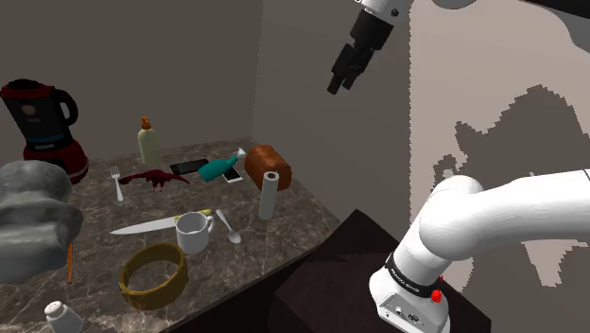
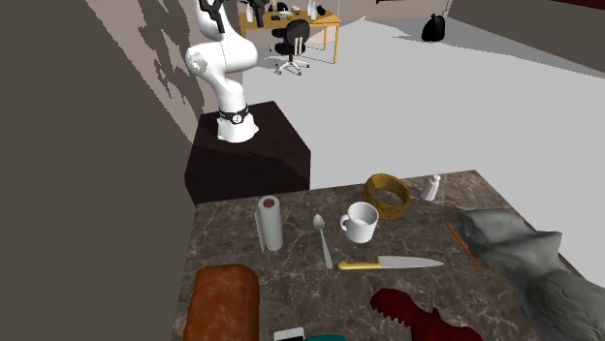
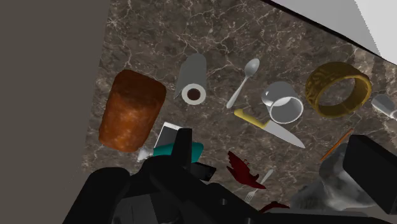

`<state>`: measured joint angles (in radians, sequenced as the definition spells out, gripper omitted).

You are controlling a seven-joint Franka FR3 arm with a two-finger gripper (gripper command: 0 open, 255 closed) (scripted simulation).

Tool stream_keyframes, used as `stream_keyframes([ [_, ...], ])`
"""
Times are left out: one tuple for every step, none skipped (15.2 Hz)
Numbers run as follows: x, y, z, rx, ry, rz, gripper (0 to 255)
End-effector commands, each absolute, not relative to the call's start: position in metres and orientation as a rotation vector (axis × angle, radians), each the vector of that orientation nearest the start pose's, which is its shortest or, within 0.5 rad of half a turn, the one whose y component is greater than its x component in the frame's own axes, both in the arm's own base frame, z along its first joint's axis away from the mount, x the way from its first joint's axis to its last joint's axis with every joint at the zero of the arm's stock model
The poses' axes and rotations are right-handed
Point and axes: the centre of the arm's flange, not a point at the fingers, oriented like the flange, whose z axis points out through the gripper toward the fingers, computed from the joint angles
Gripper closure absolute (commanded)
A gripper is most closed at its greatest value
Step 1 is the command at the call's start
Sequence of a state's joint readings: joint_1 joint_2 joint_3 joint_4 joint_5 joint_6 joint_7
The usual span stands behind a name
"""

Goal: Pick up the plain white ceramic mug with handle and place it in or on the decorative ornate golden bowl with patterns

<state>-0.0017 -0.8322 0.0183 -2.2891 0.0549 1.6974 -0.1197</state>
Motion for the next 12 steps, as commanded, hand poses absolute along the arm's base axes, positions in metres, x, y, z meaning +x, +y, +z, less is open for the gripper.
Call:
stream_keyframes([
  [0.305, 0.013, 0.649, -3.084, -0.203, -0.376, 0],
  [0.312, 0.017, 0.639, -3.084, -0.208, -0.372, 0],
  [0.319, 0.021, 0.629, -3.084, -0.213, -0.369, 0],
  [0.326, 0.026, 0.618, -3.084, -0.218, -0.365, 0],
  [0.334, 0.03, 0.608, -3.084, -0.222, -0.361, 0],
  [0.341, 0.034, 0.598, -3.084, -0.227, -0.357, 0],
  [0.348, 0.039, 0.587, -3.085, -0.232, -0.353, 0],
  [0.355, 0.043, 0.577, -3.085, -0.237, -0.349, 0],
  [0.362, 0.048, 0.566, -3.085, -0.241, -0.345, 0],
  [0.369, 0.052, 0.556, -3.085, -0.246, -0.341, 0],
  [0.375, 0.056, 0.545, -3.085, -0.251, -0.337, 0],
  [0.382, 0.061, 0.535, -3.085, -0.256, -0.334, 0],
])
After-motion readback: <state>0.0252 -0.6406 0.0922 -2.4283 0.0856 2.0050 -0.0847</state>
